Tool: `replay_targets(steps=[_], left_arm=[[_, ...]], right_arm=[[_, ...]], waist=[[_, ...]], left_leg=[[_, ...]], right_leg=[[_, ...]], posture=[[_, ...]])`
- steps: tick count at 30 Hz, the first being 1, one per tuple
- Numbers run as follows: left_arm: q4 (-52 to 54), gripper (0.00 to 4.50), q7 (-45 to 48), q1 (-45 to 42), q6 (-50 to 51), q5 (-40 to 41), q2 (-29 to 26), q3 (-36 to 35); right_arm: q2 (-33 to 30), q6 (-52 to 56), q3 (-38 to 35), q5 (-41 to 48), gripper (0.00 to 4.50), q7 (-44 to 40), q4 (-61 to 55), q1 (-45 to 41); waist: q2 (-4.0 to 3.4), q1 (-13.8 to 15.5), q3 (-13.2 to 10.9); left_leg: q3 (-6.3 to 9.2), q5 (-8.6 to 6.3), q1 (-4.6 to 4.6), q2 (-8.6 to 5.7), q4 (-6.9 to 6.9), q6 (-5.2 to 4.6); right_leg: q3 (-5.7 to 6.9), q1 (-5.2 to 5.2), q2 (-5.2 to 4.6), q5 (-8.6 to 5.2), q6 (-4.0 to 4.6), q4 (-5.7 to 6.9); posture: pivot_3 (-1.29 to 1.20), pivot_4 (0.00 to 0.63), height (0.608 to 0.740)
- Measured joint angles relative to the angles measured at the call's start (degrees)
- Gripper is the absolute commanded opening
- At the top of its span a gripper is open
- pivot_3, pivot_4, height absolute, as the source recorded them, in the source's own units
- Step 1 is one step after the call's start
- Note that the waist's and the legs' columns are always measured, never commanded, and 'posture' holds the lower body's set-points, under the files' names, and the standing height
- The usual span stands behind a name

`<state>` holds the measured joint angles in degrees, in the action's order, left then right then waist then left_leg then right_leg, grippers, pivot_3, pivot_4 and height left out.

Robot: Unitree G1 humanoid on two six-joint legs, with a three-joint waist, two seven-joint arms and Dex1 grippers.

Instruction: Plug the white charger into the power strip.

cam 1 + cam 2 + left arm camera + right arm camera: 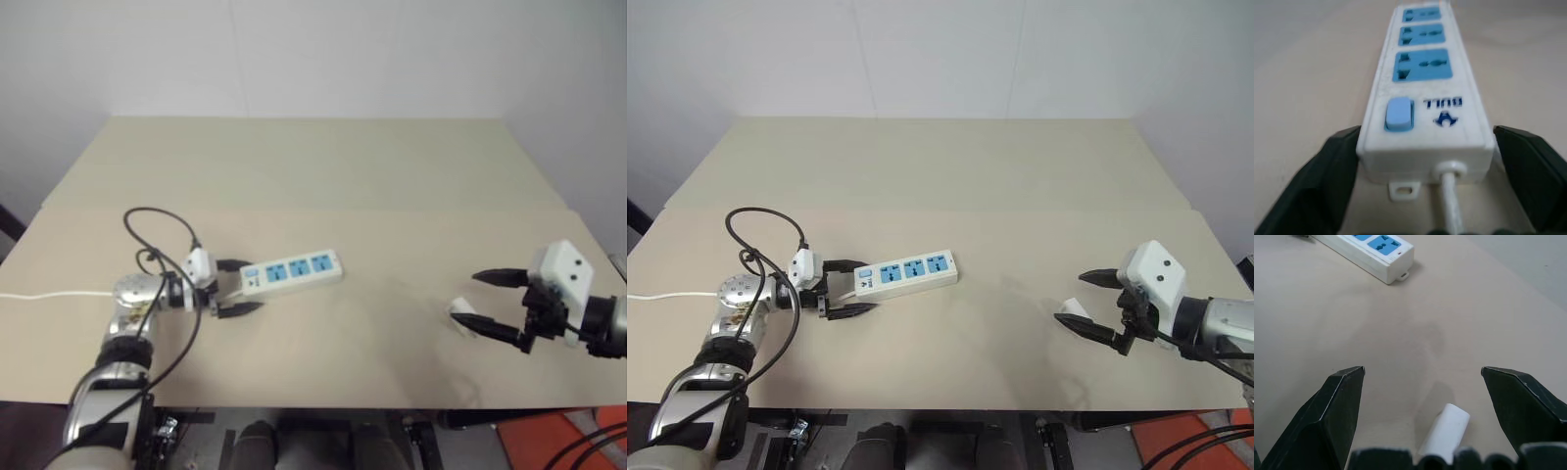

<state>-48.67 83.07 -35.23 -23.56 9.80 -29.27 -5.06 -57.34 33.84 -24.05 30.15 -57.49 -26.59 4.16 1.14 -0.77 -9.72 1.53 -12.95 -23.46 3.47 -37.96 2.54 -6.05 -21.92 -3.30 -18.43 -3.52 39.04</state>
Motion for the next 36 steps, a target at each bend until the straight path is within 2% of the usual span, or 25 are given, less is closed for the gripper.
replay_targets(steps=[8,13,23,36], left_arm=[[-1.62,4.48,1.38,-2.52,0.19,6.29,1.65,-2.81],[-3.67,4.48,2.48,-3.22,0.21,6.46,1.60,-2.97],[-5.67,4.48,5.87,-3.31,-0.60,7.55,2.09,-2.87],[-11.65,4.48,3.79,-3.44,-6.25,5.93,2.02,-2.84]], right_arm=[[0.27,-0.02,0.47,2.26,4.50,-1.17,-1.92,0.22],[0.72,-0.02,1.78,2.77,4.50,-0.74,-2.82,-2.29],[3.72,0.27,12.41,2.83,4.50,2.09,-3.74,-12.37],[4.72,1.09,17.28,2.85,4.50,3.25,-4.31,-16.11]], waist=[[0.01,-0.05,0.00],[0.01,-0.48,0.00],[0.01,-0.46,0.00],[0.01,-0.26,0.01]], left_leg=[[0.00,0.00,-0.01,0.00,0.00,0.00],[0.01,0.00,0.04,0.00,0.00,0.00],[0.01,0.00,0.00,0.00,0.00,-0.01],[0.01,0.00,0.01,0.00,0.00,-0.01]], right_leg=[[0.00,0.00,0.00,0.00,0.00,0.00],[0.00,0.01,0.01,0.00,0.00,0.00],[0.00,-0.02,0.00,0.00,0.00,-0.01],[0.01,-0.02,0.00,0.00,0.00,0.00]], posture=[[0.00,0.150,0.740],[0.00,0.150,0.740],[0.00,0.150,0.740],[0.00,0.150,0.740]])
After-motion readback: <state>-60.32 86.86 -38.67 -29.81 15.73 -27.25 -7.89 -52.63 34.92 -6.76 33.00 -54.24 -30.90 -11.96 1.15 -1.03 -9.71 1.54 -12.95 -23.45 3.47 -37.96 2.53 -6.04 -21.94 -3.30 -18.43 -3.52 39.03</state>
